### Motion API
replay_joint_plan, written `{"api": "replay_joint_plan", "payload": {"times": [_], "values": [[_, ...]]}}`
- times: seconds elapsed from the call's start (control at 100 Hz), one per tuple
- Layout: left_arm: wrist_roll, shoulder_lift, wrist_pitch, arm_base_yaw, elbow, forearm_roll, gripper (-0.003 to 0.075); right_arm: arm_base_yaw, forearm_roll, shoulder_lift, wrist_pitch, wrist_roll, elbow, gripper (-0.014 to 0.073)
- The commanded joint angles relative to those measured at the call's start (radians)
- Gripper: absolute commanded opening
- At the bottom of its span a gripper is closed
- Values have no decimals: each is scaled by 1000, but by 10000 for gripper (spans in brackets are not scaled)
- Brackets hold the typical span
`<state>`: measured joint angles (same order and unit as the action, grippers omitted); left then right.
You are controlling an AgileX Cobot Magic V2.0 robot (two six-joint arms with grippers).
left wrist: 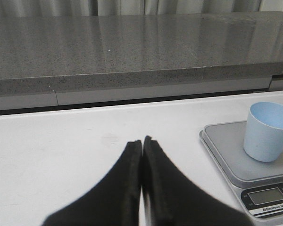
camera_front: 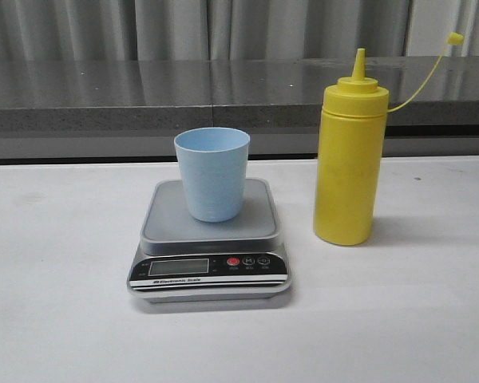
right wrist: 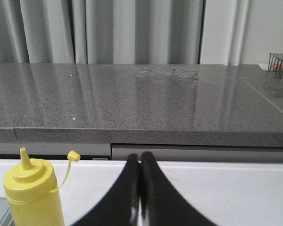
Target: Pour seasoning into cup on scale with both arms
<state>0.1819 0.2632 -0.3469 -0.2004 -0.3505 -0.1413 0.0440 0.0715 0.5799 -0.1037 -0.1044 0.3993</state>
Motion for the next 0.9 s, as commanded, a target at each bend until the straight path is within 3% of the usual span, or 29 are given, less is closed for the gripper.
{"api": "replay_joint_plan", "payload": {"times": [0.0, 0.13, 0.39, 0.46, 0.53, 0.72, 0.89], "values": [[7, 10, 73, 2, -27, -4, -20, 28, 92, 85, -156, -1, 36, -67], [7, 10, 73, 2, -27, -4, -20, 91, 206, 204, -210, -1, 36, -67], [7, 10, 73, 2, -27, -4, -20, 153, 198, 379, -278, -1, 36, -40], [7, 10, 73, 2, -27, -4, -20, 157, 198, 409, -303, -11, 36, 36], [7, 10, 73, 2, -27, -4, -20, 157, 198, 433, -337, -42, 31, 167], [7, 10, 73, 2, -27, -4, -20, 157, 198, 488, -415, -152, 0, 659], [7, 10, 73, 2, -27, -4, -20, 157, 202, 572, -518, -155, -56, 642]]}}
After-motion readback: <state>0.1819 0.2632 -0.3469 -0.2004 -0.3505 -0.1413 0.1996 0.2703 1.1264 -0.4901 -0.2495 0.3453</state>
